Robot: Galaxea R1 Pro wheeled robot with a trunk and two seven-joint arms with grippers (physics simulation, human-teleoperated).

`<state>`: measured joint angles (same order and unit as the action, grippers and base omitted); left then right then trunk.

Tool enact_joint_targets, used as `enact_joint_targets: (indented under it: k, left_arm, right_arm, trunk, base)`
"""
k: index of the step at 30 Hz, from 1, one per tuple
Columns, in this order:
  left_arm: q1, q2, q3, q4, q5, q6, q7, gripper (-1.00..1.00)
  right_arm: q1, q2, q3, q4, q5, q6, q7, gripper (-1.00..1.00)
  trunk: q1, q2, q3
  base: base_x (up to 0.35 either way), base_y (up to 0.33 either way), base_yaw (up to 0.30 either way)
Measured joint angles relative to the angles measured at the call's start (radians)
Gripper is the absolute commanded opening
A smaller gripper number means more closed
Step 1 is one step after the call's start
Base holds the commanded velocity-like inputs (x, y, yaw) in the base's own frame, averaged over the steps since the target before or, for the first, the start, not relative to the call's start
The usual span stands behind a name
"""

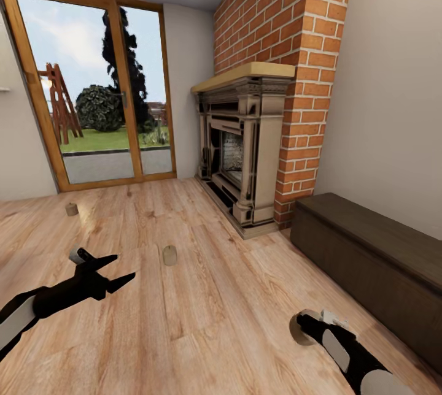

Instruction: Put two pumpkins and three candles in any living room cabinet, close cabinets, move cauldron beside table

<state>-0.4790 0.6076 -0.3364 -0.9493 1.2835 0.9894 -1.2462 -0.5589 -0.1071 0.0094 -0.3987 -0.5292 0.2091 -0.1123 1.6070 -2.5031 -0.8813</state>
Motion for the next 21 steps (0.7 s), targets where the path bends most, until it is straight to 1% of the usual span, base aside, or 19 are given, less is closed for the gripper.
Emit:
enact_joint_targets:
  k: [1, 2, 3, 5, 6, 7, 8, 10, 12, 14, 17, 18, 19, 21]
  left_arm:
    - [0.0, 0.001, 0.001, 0.002, -0.002, -0.001, 0.003, 1.0]
    - [0.0, 0.001, 0.001, 0.007, -0.008, -0.001, 0.007, 1.0]
    - [-0.001, 0.003, 0.002, 0.013, -0.017, -0.002, 0.013, 1.0]
    - [-0.001, 0.01, 0.004, 0.02, -0.041, -0.004, 0.027, 1.0]
    - [-0.001, 0.013, 0.009, 0.022, -0.049, -0.005, 0.037, 1.0]
    - [-0.001, 0.014, 0.017, 0.023, -0.057, -0.006, 0.054, 1.0]
    - [-0.002, 0.016, 0.03, 0.024, -0.066, -0.006, 0.084, 1.0]
    - [-0.002, 0.017, 0.07, 0.025, -0.083, -0.006, 0.183, 1.0]
    - [-0.002, 0.017, 0.115, 0.025, -0.092, -0.005, 0.312, 1.0]
    - [-0.001, 0.016, 0.145, 0.021, -0.096, -0.006, 0.472, 1.0]
    - [-0.002, 0.012, 0.175, 0.008, -0.087, -0.006, 0.744, 1.0]
    - [-0.002, 0.006, 0.193, -0.004, -0.087, -0.007, 0.877, 1.0]
    - [-0.002, -0.002, 0.201, -0.013, -0.086, -0.01, 0.972, 1.0]
    - [-0.002, -0.029, 0.207, -0.035, -0.087, -0.025, 1.166, 1.0]
  right_arm:
    - [0.0, 0.0, 0.0, -0.067, 0.003, 0.056, -0.025, -1.0]
    - [0.0, -0.001, -0.001, -0.153, 0.007, 0.114, -0.066, -1.0]
    - [0.0, -0.001, -0.002, -0.258, 0.01, 0.176, -0.121, -1.0]
    - [0.0, 0.001, -0.002, -0.505, 0.005, 0.314, -0.268, -1.0]
    - [0.0, 0.005, -0.002, -0.598, 0.0, 0.37, -0.334, -1.0]
    - [0.001, 0.016, -0.002, -0.671, -0.014, 0.414, -0.391, -1.0]
    - [0.001, 0.032, -0.002, -0.735, -0.026, 0.451, -0.438, -1.0]
    - [0.001, 0.07, -0.002, -0.824, -0.036, 0.509, -0.506, -1.0]
    - [0.001, 0.093, -0.002, -0.869, -0.031, 0.544, -0.544, -1.0]
    - [0.001, 0.102, -0.002, -0.89, -0.033, 0.561, -0.56, -1.0]
    - [0.001, 0.106, -0.004, -0.896, -0.038, 0.569, -0.568, -1.0]
    - [0.001, 0.107, -0.004, -0.895, -0.038, 0.571, -0.569, -1.0]
    - [0.001, 0.108, -0.004, -0.894, -0.038, 0.572, -0.57, -1.0]
    - [0.001, 0.108, -0.003, -0.892, -0.037, 0.573, -0.57, -1.0]
  trunk:
    - [0.0, 0.0, 0.0]
    - [0.0, 0.0, 0.0]
    - [0.0, 0.0, 0.0]
    - [0.0, 0.0, 0.0]
    - [0.0, 0.0, 0.0]
    - [0.0, 0.0, 0.0]
    - [0.0, 0.0, 0.0]
    - [0.0, 0.0, 0.0]
    - [0.0, 0.0, 0.0]
    - [0.0, 0.0, 0.0]
    - [0.0, 0.0, 0.0]
    - [0.0, 0.0, 0.0]
    - [0.0, 0.0, 0.0]
    - [0.0, 0.0, 0.0]
  base:
    - [0.0, 0.0, 0.0]
    - [0.0, 0.0, 0.0]
    - [0.0, 0.0, 0.0]
    - [0.0, 0.0, 0.0]
    - [0.0, 0.0, 0.0]
    - [0.0, 0.0, 0.0]
    - [0.0, 0.0, 0.0]
    - [0.0, 0.0, 0.0]
    - [0.0, 0.0, 0.0]
    - [0.0, 0.0, 0.0]
    - [0.0, 0.0, 0.0]
    - [0.0, 0.0, 0.0]
    - [0.0, 0.0, 0.0]
    - [0.0, 0.0, 0.0]
